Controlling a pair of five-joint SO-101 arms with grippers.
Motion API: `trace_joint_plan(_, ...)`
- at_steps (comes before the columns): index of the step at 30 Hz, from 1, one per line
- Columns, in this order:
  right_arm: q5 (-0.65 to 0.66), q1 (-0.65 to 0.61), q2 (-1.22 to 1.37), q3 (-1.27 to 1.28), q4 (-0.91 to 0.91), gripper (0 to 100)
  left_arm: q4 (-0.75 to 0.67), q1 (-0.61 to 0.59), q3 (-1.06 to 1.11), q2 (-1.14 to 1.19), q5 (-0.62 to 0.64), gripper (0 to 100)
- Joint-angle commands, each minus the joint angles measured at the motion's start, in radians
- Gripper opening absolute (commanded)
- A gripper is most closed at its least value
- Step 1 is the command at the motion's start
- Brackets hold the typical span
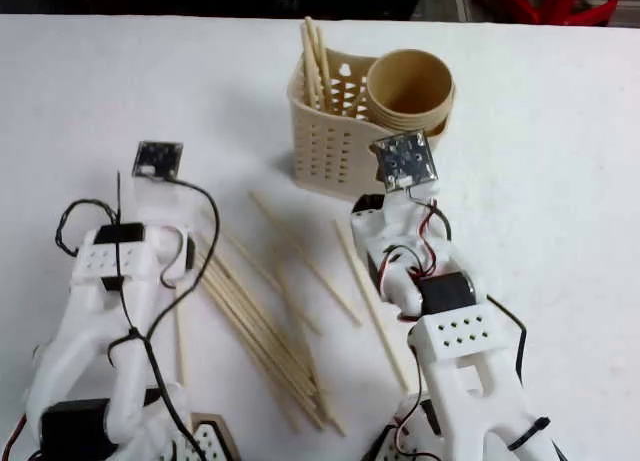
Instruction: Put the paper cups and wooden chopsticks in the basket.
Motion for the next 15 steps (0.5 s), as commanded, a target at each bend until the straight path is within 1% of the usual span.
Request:
trace_joint_plan(1,0.003,0.008,-0.027,-0.017,-0.018,2.1,0.135,0.013,-0.031,-0.038,0.008,21)
trace_joint_plan(3,0.003,0.008,-0.027,-0.017,-0.018,2.1,0.157,0.013,-0.006,-0.038,0.009,27)
trace_joint_plan(4,0.003,0.008,-0.027,-0.017,-0.018,2.1,0.157,0.015,0.011,-0.038,0.009,28)
trace_joint_plan(7,0.003,0.008,-0.027,-0.017,-0.018,2.1,0.127,0.021,0.06,-0.036,0.008,24)
trace_joint_plan(11,0.003,0.008,-0.027,-0.017,-0.018,2.1,0.017,0.015,0.13,-0.038,0.008,16)
trace_joint_plan(13,0.003,0.008,-0.027,-0.017,-0.015,2.1,0.026,0.015,0.127,-0.036,0.008,14)
trace_joint_plan(15,0.003,0.008,-0.027,-0.017,-0.015,2.1,0.021,0.015,0.126,-0.036,0.008,14)
